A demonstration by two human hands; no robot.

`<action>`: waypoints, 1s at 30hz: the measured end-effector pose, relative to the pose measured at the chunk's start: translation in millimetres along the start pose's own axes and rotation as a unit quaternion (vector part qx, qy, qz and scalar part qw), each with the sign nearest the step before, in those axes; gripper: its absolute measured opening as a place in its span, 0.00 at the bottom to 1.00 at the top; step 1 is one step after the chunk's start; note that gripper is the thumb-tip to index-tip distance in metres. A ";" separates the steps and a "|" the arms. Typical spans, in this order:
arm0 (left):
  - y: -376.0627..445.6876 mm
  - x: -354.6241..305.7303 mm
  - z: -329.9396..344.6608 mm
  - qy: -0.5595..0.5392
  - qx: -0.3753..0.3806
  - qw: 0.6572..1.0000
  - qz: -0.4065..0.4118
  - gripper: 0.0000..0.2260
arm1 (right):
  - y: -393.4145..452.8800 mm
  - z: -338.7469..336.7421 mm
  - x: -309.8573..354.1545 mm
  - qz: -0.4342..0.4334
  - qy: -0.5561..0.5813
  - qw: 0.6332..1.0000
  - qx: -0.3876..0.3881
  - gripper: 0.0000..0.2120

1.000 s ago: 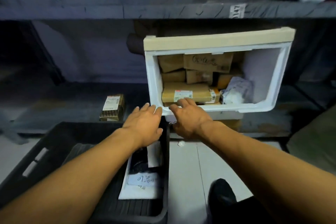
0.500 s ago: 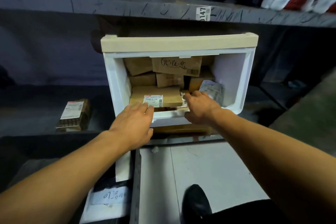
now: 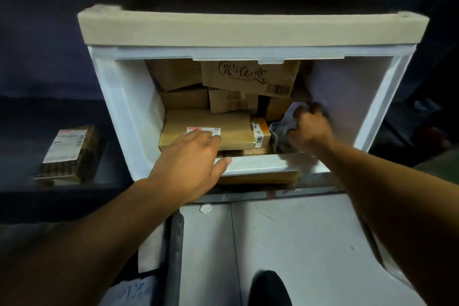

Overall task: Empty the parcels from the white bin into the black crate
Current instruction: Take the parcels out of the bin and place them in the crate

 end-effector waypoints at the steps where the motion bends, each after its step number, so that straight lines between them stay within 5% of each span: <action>1: 0.8 3.6 1.6 -0.005 0.000 1.000 -0.003 0.22 | 3.5 -0.6 0.3 0.001 0.006 1.000 -0.003 0.29; 10: -4.7 12.9 -1.9 -0.002 -0.002 1.000 -0.006 0.26 | -2.9 -28.4 -14.6 0.050 -0.008 0.994 -0.096 0.17; 20: -39.2 -6.3 -43.8 0.002 -0.011 1.000 -0.013 0.18 | -81.4 -81.5 -9.4 -0.012 -0.013 0.989 -0.147 0.11; 30: -67.5 -45.1 -71.0 -0.074 -0.021 0.997 -0.022 0.30 | -192.1 -110.3 5.9 -0.133 0.055 0.971 -0.191 0.05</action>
Point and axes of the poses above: each hand's wrist, its own y-axis towards the middle knuckle, its own z-axis out of the palm, x = y × z, the point moved 6 cm from there along y, towards the middle knuckle, and after that the axes turned 12 degrees about z, right-handed, at the moved point
